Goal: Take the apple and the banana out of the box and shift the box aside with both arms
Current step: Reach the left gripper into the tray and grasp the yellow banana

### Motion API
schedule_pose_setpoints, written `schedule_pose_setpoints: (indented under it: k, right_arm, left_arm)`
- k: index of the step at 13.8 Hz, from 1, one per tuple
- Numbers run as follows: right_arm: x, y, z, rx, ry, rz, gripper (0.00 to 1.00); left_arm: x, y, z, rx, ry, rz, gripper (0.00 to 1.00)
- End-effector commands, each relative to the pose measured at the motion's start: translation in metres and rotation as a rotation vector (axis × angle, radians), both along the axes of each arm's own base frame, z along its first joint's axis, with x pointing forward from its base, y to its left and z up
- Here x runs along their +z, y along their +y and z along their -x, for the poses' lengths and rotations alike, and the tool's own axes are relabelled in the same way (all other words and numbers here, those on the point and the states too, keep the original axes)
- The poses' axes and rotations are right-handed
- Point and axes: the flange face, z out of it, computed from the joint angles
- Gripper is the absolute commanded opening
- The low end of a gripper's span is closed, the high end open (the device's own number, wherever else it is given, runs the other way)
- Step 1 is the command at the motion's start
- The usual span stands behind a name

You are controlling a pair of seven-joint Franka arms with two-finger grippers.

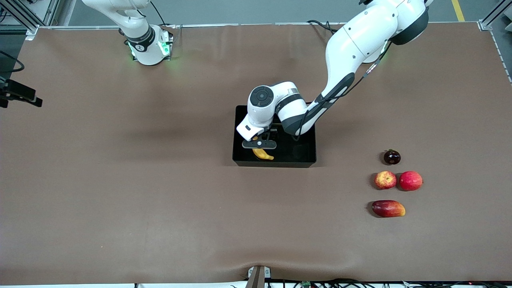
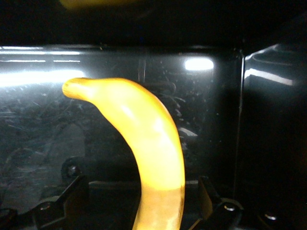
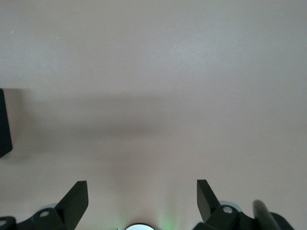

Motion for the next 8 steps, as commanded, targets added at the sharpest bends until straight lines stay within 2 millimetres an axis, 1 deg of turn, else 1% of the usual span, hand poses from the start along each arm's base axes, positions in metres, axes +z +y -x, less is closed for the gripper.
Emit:
schedule_pose_setpoints:
  k: [1, 2, 3, 5, 6, 7, 8]
  right_arm:
    - [-0.021, 0.03, -0.016, 0.061, 0.045, -0.01, 1.0]
    - [-0.024, 0.038, -0.019, 0.073, 0.044, -0.008, 1.0]
    - [-0.033, 0.045, -0.023, 0.077, 0.058, -0.01, 1.0]
    - [-0.046, 0.063, -0.03, 0.094, 0.077, -0.047, 1.0]
    - [-0.052, 0.069, -0.032, 0.093, 0.086, -0.085, 1.0]
    - [-0.06, 0.077, -0.036, 0.096, 0.097, -0.125, 1.0]
    - [-0.07, 0.086, -0.041, 0.103, 0.11, -0.154, 1.0]
  left_arm:
    - [-0.008, -0.006, 0.001, -0.028, -0.026, -0.001, 0.89]
    - [-0.009, -0.006, 0.001, -0.035, -0.031, -0.003, 0.7]
    - [-0.01, -0.002, -0.003, -0.037, -0.044, -0.014, 0.49]
    - [-0.005, -0.002, -0.005, -0.031, -0.053, -0.012, 0.09]
    - [-0.001, -0.003, -0.006, -0.03, -0.059, -0.011, 0.0]
    - [0.003, -0.004, -0.007, -0.031, -0.066, -0.009, 0.0]
    - [0.012, -0.006, -0.012, -0.03, -0.084, -0.004, 0.0]
